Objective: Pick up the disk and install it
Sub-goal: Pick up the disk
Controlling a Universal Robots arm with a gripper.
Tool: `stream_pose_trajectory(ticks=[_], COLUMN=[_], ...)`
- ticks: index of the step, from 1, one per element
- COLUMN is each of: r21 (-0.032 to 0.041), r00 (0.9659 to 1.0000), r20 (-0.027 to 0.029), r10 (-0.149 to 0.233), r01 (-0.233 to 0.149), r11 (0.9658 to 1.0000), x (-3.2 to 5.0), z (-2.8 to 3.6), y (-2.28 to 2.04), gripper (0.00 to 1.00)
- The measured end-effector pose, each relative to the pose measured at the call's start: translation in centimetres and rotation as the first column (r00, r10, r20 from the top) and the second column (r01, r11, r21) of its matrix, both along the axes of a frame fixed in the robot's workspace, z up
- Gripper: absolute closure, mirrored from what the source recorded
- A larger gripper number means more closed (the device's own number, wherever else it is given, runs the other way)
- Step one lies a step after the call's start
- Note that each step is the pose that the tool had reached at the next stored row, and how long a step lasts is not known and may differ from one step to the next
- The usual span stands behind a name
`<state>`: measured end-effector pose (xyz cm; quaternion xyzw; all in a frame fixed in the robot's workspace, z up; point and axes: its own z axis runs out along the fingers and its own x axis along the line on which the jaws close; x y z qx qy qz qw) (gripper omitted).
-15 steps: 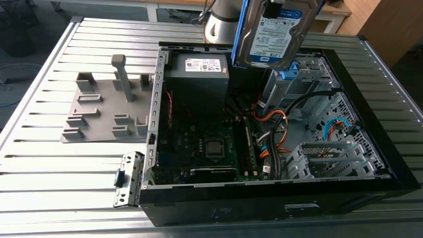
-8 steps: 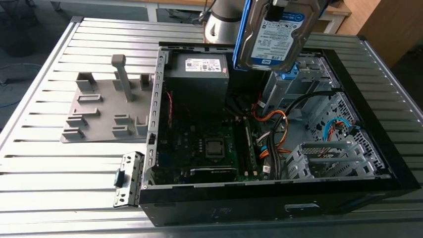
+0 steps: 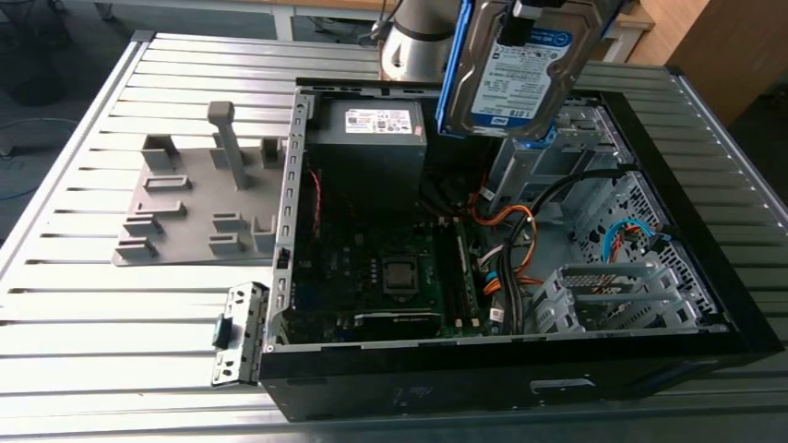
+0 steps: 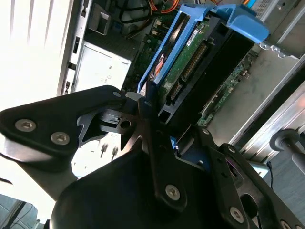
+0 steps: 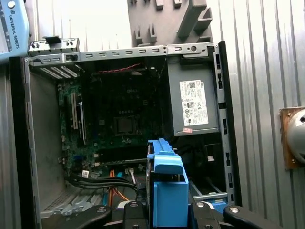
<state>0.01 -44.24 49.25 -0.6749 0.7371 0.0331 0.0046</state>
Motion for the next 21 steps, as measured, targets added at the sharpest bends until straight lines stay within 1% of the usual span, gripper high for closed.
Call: stream_pose_trajectory(ticks=[21], r21=[0.0000], r00=[1.0000], r20=[0.0000], r10=[0.000], r01=[0.000], r11=[1.0000], x=[0.47], z=[-0.18], y=[-1.85], gripper=[0.64])
